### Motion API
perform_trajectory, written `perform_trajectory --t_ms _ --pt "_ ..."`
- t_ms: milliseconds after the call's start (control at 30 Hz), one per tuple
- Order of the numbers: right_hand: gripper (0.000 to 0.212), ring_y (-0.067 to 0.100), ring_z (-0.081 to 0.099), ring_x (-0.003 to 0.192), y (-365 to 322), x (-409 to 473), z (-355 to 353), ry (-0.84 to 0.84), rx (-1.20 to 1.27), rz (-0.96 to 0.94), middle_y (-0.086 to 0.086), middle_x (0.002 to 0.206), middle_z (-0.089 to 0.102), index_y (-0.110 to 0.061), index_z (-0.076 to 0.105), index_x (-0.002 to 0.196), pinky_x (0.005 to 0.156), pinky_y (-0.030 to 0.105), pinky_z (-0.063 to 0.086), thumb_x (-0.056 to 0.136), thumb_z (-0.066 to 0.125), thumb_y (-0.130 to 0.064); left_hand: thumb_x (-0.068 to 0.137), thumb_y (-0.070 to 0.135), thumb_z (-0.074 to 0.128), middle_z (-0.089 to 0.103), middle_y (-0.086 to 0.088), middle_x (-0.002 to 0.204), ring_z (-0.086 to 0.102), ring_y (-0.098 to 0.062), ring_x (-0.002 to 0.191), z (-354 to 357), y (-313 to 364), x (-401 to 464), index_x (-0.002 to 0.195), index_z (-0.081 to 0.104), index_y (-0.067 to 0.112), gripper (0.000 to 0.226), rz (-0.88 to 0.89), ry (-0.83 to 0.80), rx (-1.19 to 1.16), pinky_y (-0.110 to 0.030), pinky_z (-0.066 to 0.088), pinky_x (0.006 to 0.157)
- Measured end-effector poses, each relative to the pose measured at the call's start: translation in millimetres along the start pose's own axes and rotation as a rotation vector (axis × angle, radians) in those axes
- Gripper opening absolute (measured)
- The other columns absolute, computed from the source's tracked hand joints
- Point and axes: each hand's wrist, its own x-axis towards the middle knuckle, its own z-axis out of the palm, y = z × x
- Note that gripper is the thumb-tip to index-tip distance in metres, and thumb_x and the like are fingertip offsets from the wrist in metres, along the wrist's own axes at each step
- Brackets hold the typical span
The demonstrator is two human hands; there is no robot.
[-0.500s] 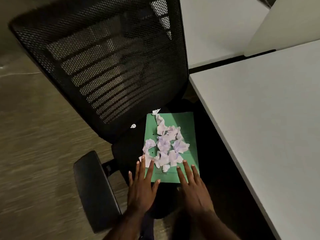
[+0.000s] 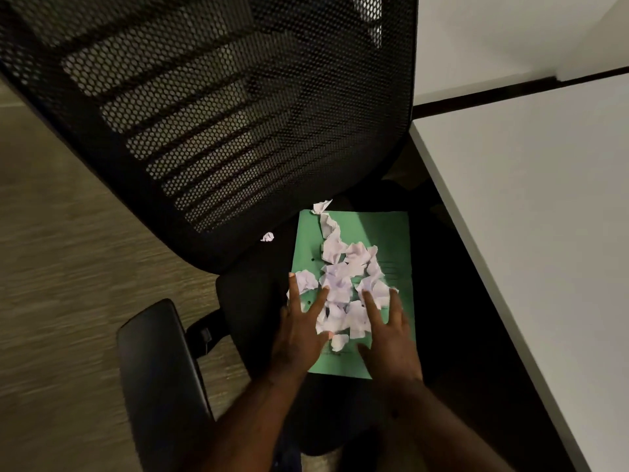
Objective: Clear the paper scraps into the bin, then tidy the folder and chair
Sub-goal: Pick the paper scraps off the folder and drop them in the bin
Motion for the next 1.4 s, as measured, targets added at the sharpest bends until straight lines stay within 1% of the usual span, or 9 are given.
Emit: perform_trajectory --t_ms 133,300,433,567,800,933,1067,1200,1400 --pt "0.120 0.034 0.004 0.147 3 29 -12 0.035 0.093 0.065 0.004 0.157 -0.027 -0.049 -0.006 0.147 0.100 0.040 0.044 0.072 0.083 -0.021 0.092 0.009 0.055 0.002 -0.006 0.161 0.034 -0.029 0.130 7 -5 22 0.137 0.045 0.036 0.053 -0.084 -0.011 -0.087 -0.033 0.041 0.100" --pt "0.130 0.043 0.004 0.145 1 62 -16 -0.108 -0.030 -0.016 0.007 0.154 -0.033 -0.050 -0.007 0.146 0.106 0.051 0.038 0.062 0.089 -0.025 0.089 0.012 0.048 0.059 -0.021 0.119 0.057 -0.036 0.104 -4 -14 36 0.105 0.062 0.008 0.022 0.031 0.041 -0.030 -0.044 0.049 0.090" --pt "0.120 0.042 0.013 0.143 -10 80 -6 -0.159 -0.196 -0.143 0.006 0.155 -0.032 -0.049 0.001 0.147 0.090 0.046 0.054 0.067 0.085 -0.015 0.080 -0.006 0.051 0.063 -0.015 0.111 0.061 -0.031 0.098 -16 -10 44 0.102 0.068 0.000 0.028 -0.119 0.153 -0.243 -0.035 0.049 0.087" --pt "0.078 0.037 0.029 0.134 -16 95 3 -0.106 -0.174 -0.162 0.005 0.160 0.003 -0.037 0.036 0.139 0.087 0.047 0.054 0.077 0.075 -0.013 0.078 -0.007 0.055 0.067 -0.018 0.106 0.063 -0.033 0.096 -27 -12 48 0.101 0.069 -0.004 0.028 -0.195 0.304 -0.412 -0.030 0.045 0.084" --pt "0.019 0.028 0.057 0.094 -10 101 6 0.126 0.065 -0.109 0.005 0.109 0.056 -0.015 0.067 0.096 0.068 0.028 0.047 0.080 0.068 -0.006 0.066 -0.014 0.059 0.067 -0.018 0.095 0.062 -0.036 0.090 -35 -7 46 0.096 0.071 -0.005 0.033 -0.181 0.403 -0.470 -0.031 0.046 0.079" --pt "0.030 0.029 0.060 0.099 3 82 2 0.243 0.190 -0.129 0.009 0.121 0.058 -0.013 0.073 0.095 0.076 0.028 0.049 0.067 0.081 -0.003 0.059 -0.009 0.054 0.065 -0.015 0.082 0.056 -0.036 0.086 -41 -7 49 0.086 0.071 -0.003 0.032 -0.084 0.493 -0.427 -0.019 0.034 0.072" --pt "0.036 0.028 0.062 0.103 15 59 1 0.258 0.285 -0.092 0.010 0.130 0.054 -0.016 0.073 0.099 0.085 0.035 0.054 0.067 0.083 -0.002 0.059 0.005 0.046 0.064 -0.015 0.075 0.049 -0.026 0.087 -38 -3 43 0.074 0.069 -0.001 0.028 0.044 0.557 -0.432 -0.028 0.039 0.075" --pt "0.043 0.013 0.057 0.103 19 42 0 0.330 0.335 -0.079 0.006 0.134 0.050 -0.016 0.073 0.101 0.084 0.030 0.055 0.063 0.085 0.001 0.064 0.013 0.050 0.062 -0.006 0.072 0.048 -0.021 0.097 -26 4 42 0.065 0.063 0.009 0.013 0.341 0.423 -0.263 -0.026 0.041 0.081" --pt "0.045 0.012 0.056 0.104 32 29 4 0.305 0.342 -0.039 0.007 0.139 0.047 -0.016 0.074 0.104 0.086 0.033 0.056 0.064 0.085 0.001 0.057 0.018 0.056 0.068 0.002 0.080 0.051 -0.030 0.125 -14 21 72 0.067 0.067 0.015 0.015 0.537 0.113 0.083 -0.062 0.018 0.112"
